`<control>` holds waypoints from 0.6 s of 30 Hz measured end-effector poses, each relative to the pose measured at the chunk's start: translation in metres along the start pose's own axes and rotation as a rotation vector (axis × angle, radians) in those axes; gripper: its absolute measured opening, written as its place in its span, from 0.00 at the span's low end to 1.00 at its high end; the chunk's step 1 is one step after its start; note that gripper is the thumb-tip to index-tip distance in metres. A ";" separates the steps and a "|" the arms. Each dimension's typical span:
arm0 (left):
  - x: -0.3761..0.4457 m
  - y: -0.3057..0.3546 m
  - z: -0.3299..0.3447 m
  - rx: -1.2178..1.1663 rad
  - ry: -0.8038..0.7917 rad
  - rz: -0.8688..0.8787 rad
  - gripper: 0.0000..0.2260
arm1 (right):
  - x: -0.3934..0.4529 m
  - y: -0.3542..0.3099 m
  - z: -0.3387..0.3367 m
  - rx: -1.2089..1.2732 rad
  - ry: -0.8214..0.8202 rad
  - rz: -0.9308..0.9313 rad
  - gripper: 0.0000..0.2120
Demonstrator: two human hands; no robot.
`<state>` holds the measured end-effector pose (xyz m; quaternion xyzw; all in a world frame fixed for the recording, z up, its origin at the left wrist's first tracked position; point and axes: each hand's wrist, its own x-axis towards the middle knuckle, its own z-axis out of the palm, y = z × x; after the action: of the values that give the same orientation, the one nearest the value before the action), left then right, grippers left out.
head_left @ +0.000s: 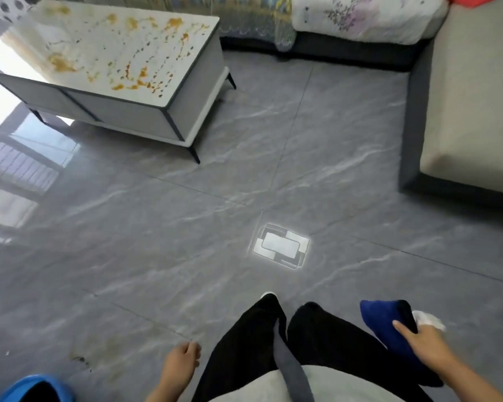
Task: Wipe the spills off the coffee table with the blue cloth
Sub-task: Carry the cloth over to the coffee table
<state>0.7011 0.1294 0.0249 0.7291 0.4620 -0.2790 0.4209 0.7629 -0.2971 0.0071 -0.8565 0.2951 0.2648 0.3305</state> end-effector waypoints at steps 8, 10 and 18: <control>0.075 0.192 0.011 0.105 -0.030 0.224 0.11 | 0.066 -0.020 -0.039 -0.191 -0.003 0.213 0.15; 0.089 0.229 0.024 0.115 -0.033 0.233 0.12 | 0.096 -0.032 -0.057 -0.190 0.003 0.238 0.18; 0.113 0.322 0.070 -0.020 -0.033 0.106 0.12 | 0.221 -0.141 -0.137 -0.112 0.104 0.084 0.09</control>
<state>1.0394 0.0478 0.0152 0.7437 0.4184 -0.2634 0.4499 1.0463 -0.3837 0.0093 -0.8731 0.3323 0.2496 0.2547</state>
